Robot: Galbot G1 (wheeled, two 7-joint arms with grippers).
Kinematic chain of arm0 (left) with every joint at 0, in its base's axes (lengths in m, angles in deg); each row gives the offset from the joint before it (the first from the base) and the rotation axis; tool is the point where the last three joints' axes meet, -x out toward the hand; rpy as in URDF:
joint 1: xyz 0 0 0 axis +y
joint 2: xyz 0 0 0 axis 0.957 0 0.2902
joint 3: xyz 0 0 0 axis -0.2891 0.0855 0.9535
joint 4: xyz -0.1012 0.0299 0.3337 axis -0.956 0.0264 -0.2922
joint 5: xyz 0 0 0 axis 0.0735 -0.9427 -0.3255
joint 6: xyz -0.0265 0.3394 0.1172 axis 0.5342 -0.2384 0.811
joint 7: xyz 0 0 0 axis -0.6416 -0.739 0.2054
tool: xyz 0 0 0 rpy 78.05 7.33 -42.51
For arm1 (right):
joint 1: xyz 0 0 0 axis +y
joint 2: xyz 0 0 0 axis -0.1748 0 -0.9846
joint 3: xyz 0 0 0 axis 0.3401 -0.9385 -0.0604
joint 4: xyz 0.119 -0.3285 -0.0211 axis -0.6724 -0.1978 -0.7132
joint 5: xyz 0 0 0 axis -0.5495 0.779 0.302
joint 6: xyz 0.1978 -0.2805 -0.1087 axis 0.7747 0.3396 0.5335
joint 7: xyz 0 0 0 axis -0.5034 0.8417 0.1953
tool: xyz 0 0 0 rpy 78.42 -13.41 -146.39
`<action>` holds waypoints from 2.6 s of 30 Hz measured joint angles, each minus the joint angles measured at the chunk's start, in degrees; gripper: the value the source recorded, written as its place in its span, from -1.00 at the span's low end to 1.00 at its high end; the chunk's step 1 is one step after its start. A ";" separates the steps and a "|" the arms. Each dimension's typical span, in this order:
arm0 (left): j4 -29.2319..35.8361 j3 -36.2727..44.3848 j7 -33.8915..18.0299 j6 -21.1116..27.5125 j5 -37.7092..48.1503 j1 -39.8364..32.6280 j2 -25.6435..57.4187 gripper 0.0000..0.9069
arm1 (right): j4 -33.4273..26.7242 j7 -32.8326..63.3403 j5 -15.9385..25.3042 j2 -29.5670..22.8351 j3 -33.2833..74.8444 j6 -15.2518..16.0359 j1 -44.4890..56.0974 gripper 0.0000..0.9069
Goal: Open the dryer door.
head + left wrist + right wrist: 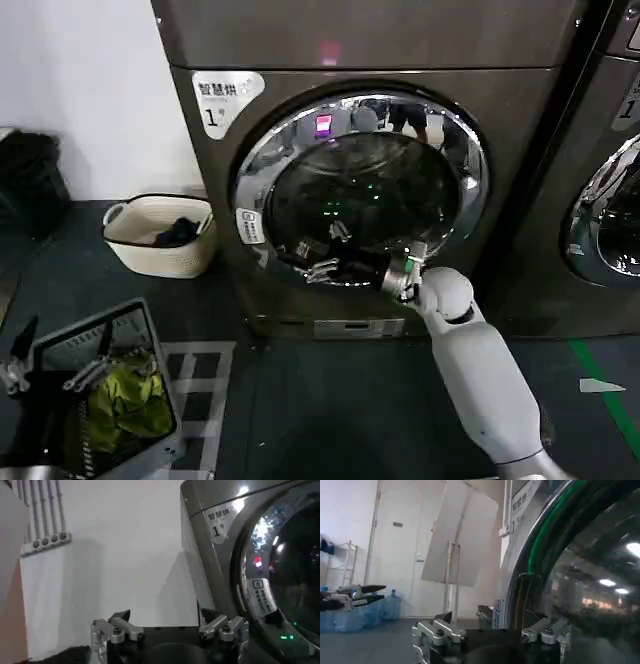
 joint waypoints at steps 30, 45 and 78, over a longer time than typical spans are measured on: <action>0.29 1.22 0.06 -0.26 -0.97 -0.77 -0.10 1.00 | -7.23 -0.44 0.56 -2.80 -4.58 0.26 -4.50 1.00; 0.39 1.40 0.21 -0.24 -1.15 -1.22 -0.14 1.00 | -10.73 -1.28 0.53 -3.95 -6.54 0.23 -7.27 1.00; -4.75 3.83 0.59 1.97 -5.72 -11.14 8.78 1.00 | -7.32 -6.47 -5.63 0.54 -14.27 4.16 -8.51 1.00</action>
